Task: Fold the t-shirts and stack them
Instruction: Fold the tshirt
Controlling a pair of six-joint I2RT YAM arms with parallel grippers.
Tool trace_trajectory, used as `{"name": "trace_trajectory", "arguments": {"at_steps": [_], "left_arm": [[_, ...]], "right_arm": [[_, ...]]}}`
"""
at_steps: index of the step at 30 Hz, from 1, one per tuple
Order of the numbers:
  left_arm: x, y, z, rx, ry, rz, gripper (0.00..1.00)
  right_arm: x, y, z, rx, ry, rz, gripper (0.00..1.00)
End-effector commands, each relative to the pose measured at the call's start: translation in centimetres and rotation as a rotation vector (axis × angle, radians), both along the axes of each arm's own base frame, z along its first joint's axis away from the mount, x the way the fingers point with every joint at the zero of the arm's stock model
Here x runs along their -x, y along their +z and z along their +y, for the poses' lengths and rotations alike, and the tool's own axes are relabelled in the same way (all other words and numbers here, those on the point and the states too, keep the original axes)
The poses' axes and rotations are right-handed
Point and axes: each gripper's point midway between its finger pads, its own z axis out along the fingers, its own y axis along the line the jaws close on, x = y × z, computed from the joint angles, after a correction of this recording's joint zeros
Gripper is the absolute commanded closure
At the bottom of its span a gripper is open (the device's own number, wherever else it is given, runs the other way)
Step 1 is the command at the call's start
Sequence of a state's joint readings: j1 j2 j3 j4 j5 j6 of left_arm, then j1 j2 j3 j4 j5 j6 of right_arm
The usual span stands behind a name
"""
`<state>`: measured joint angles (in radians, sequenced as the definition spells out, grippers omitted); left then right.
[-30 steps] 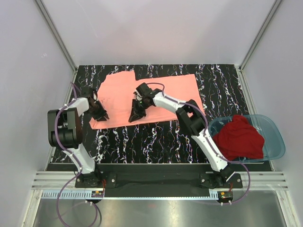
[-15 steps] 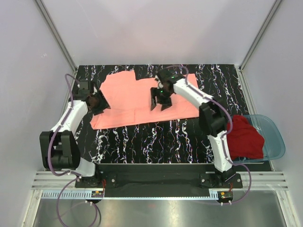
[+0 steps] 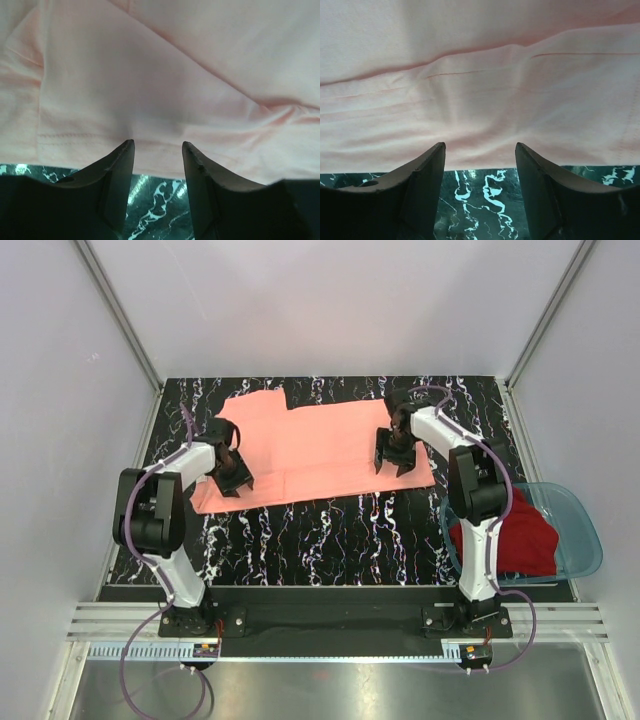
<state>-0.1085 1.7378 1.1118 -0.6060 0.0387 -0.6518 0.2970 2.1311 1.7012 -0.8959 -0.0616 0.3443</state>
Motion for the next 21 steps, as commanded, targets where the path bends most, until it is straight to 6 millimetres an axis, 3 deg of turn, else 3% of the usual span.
{"name": "trace_trajectory", "arguments": {"at_steps": [1,5,9,11,14,17,19,20,21], "left_arm": [[-0.9,-0.5,1.9,-0.077,0.031,0.017,0.53],[1.9,-2.9,2.5,-0.048,0.078,0.105,0.55],[3.4,-3.1,3.3,-0.045,0.106,0.12,0.55],[4.1,-2.8,2.9,-0.021,0.09,0.12,0.55],[5.1,-1.5,2.8,-0.016,0.079,0.102,0.55],[5.0,0.8,2.4,0.006,0.053,0.046,0.54],[4.3,2.8,2.5,-0.001,0.021,-0.005,0.47],[2.7,4.7,2.5,-0.006,0.004,-0.064,0.45],[2.0,5.7,3.1,-0.042,-0.024,-0.091,0.37]], "right_arm": [[-0.2,-1.0,0.2,0.039,-0.027,-0.029,0.35],[1.8,-3.5,-1.3,0.098,-0.06,0.007,0.35],[5.8,-5.9,-2.5,0.146,-0.114,0.111,0.36],[8.1,-6.5,-2.8,0.16,-0.122,0.151,0.36],[10.1,-5.1,-2.0,0.126,-0.121,0.146,0.35],[9.6,-2.3,-1.9,0.106,-0.122,0.086,0.33],[7.2,0.3,-1.6,0.107,-0.11,0.016,0.31],[6.1,1.3,-1.6,0.114,-0.097,-0.016,0.3],[3.7,3.0,-1.2,0.104,-0.1,-0.078,0.28]]}}
